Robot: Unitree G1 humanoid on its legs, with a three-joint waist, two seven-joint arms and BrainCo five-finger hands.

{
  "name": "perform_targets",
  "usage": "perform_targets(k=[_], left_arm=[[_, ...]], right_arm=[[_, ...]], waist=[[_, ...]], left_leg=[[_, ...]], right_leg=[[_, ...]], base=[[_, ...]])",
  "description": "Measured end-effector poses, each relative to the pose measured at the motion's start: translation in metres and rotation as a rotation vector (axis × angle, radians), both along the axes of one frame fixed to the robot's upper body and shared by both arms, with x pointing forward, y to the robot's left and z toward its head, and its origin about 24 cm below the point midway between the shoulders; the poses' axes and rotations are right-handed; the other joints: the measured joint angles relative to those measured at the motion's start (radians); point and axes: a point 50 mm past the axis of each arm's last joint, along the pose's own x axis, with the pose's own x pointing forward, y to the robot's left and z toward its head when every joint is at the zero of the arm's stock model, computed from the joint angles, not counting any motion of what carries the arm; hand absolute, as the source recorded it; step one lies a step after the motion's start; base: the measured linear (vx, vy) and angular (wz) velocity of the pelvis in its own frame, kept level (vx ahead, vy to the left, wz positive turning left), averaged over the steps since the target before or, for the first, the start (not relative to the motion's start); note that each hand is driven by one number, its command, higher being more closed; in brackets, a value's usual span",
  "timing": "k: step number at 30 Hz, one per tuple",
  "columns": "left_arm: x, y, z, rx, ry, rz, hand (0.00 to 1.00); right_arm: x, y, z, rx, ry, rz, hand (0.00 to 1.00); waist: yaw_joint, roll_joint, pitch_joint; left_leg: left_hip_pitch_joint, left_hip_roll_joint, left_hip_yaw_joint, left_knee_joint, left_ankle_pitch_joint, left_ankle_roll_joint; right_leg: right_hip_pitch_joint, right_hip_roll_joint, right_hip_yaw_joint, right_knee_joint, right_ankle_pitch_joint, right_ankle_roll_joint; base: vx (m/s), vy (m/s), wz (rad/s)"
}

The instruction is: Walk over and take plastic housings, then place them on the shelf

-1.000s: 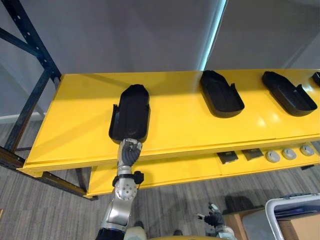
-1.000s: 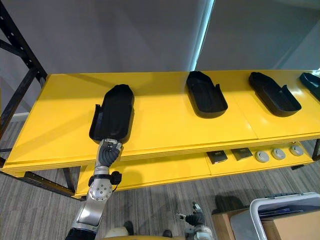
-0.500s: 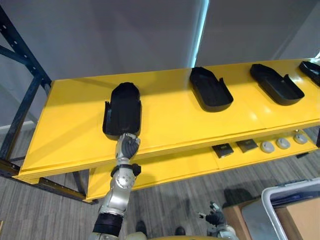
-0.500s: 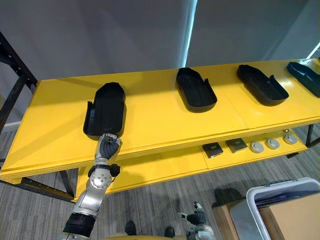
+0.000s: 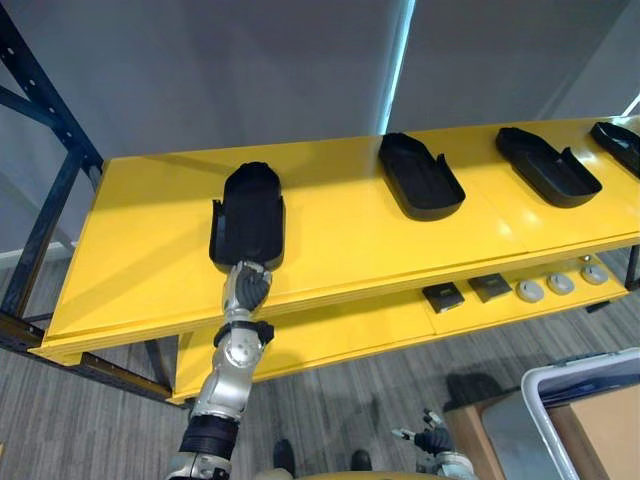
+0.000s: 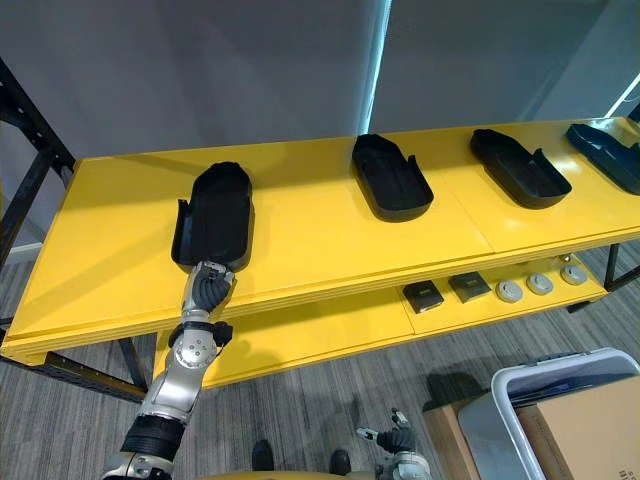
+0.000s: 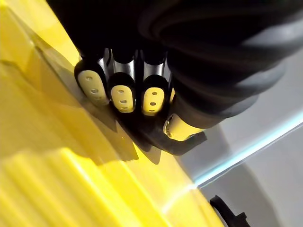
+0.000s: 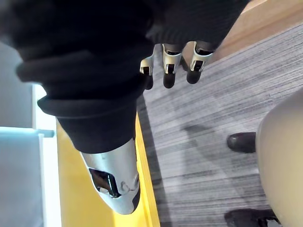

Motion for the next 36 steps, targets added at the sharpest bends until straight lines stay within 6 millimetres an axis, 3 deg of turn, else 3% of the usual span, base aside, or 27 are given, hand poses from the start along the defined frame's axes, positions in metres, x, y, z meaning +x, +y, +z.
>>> perform_targets(k=[11, 19, 21, 23, 28, 31, 33, 36], left_arm=[[0.017, 0.012, 0.007, 0.061, 0.014, 0.013, 1.00], [0.018, 0.008, 0.009, 0.017, -0.001, 0.003, 1.00], [0.015, 0.001, 0.018, 0.005, -0.047, -0.027, 1.00], [0.006, -0.009, 0.036, -0.028, -0.145, -0.078, 1.00], [-0.036, -0.020, 0.113, -0.132, -0.548, -0.220, 1.00], [-0.068, 0.007, 0.147, -0.144, -0.743, -0.186, 1.00], [-0.099, 0.040, 0.169, -0.127, -0.912, -0.053, 1.00], [-0.135, 0.081, 0.171, -0.153, -1.047, 0.203, 1.00]], right_arm=[[-0.001, 0.001, -0.003, 0.016, 0.023, 0.021, 0.00], [-0.005, 0.002, -0.006, 0.019, 0.045, 0.023, 0.00], [-0.002, 0.003, -0.005, 0.020, 0.038, 0.026, 0.00], [-0.005, 0.002, -0.006, 0.020, 0.047, 0.025, 0.00], [-0.005, 0.003, -0.007, 0.020, 0.052, 0.033, 0.00], [-0.003, 0.003, -0.006, 0.019, 0.045, 0.032, 0.00], [-0.003, 0.003, -0.006, 0.019, 0.043, 0.030, 0.00], [-0.003, 0.004, -0.006, 0.024, 0.042, 0.019, 0.00]], waist=[[-0.024, -0.016, 0.005], [-0.025, -0.023, 0.006], [-0.025, -0.024, 0.007], [-0.023, -0.025, 0.007], [0.007, -0.022, 0.008], [0.007, -0.018, 0.010], [0.018, -0.013, 0.013], [0.055, -0.008, 0.015]], left_leg=[[0.003, -0.003, -0.015, -0.001, 0.002, 0.001], [0.004, -0.013, -0.042, -0.001, 0.002, 0.001], [0.004, -0.014, -0.051, -0.001, 0.002, 0.001], [0.005, -0.014, -0.058, -0.001, 0.002, 0.001], [0.011, -0.010, -0.077, 0.000, 0.002, 0.001], [0.025, -0.012, -0.104, -0.001, 0.001, 0.000], [0.023, -0.012, -0.121, 0.000, -0.001, -0.002], [0.021, -0.012, -0.137, 0.000, -0.001, -0.002]], right_leg=[[0.009, 0.000, -0.008, -0.012, 0.004, -0.007], [0.013, -0.010, -0.012, -0.015, 0.005, -0.005], [0.017, -0.011, -0.019, -0.016, 0.005, -0.005], [0.025, -0.012, -0.026, -0.017, 0.004, -0.003], [0.034, -0.012, -0.045, 0.014, -0.019, -0.007], [0.045, -0.013, -0.073, 0.045, -0.048, -0.007], [0.044, -0.013, -0.091, 0.060, -0.062, -0.006], [0.047, -0.015, -0.107, 0.068, -0.073, -0.011]], base=[[0.01, -0.003, 0.03], [0.01, 0.002, 0.02], [0.02, 0.001, 0.13], [0.02, -0.004, 0.14], [0.02, -0.013, 0.11], [0.01, -0.020, 0.31], [0.01, -0.022, 0.25], [0.02, -0.018, 0.17]])
